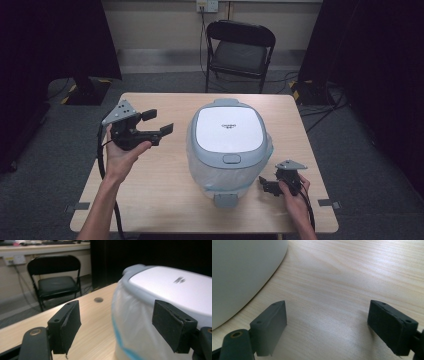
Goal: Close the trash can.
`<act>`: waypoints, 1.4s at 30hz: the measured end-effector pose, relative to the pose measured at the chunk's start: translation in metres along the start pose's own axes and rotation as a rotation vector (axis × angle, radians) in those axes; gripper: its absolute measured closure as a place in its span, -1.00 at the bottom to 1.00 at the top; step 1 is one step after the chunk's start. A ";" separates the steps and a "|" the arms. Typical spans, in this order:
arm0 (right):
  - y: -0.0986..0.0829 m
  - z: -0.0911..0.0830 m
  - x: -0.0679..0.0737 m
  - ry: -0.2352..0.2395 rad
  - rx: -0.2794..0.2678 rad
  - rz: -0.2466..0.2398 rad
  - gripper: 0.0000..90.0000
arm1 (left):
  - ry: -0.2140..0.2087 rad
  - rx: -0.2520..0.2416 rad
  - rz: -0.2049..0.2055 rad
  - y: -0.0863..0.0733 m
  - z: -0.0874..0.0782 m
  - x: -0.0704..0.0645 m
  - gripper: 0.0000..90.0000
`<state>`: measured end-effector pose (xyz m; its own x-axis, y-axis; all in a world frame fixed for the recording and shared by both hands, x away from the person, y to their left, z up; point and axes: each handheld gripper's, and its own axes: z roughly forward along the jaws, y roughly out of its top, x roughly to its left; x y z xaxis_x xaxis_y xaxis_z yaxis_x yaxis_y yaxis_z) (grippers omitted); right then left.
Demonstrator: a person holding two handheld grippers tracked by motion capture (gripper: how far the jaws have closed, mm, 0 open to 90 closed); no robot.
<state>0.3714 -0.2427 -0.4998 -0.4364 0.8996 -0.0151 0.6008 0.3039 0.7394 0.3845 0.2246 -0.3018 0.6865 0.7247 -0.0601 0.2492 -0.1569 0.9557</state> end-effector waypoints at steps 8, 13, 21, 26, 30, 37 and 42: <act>0.000 0.000 0.000 0.001 0.000 0.000 -0.68 | 0.083 0.042 -0.051 -0.029 -0.015 0.020 -0.48; 0.000 0.000 0.000 0.000 0.000 0.001 -0.68 | 0.133 0.072 -0.092 -0.055 -0.024 0.031 -0.49; 0.000 0.000 0.000 0.000 0.000 0.001 -0.68 | 0.181 0.172 -0.140 -0.107 -0.030 0.044 -0.54; 0.000 0.000 0.000 0.000 0.000 0.001 -0.68 | 0.208 0.244 -0.176 -0.139 -0.029 0.050 -0.56; 0.000 0.000 0.000 -0.001 0.000 0.001 -0.68 | 0.238 0.329 -0.187 -0.162 -0.025 0.053 -0.59; 0.000 0.000 0.000 -0.001 0.001 0.002 -0.68 | 0.252 0.412 -0.160 -0.188 -0.017 0.051 -0.58; 0.000 0.000 0.000 -0.001 0.000 0.001 -0.68 | 0.255 0.461 -0.122 -0.201 -0.010 0.043 -0.58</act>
<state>0.3713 -0.2426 -0.4998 -0.4349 0.9004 -0.0147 0.6015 0.3026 0.7393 0.3573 0.2944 -0.4941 0.4605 0.8869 -0.0357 0.6302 -0.2983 0.7169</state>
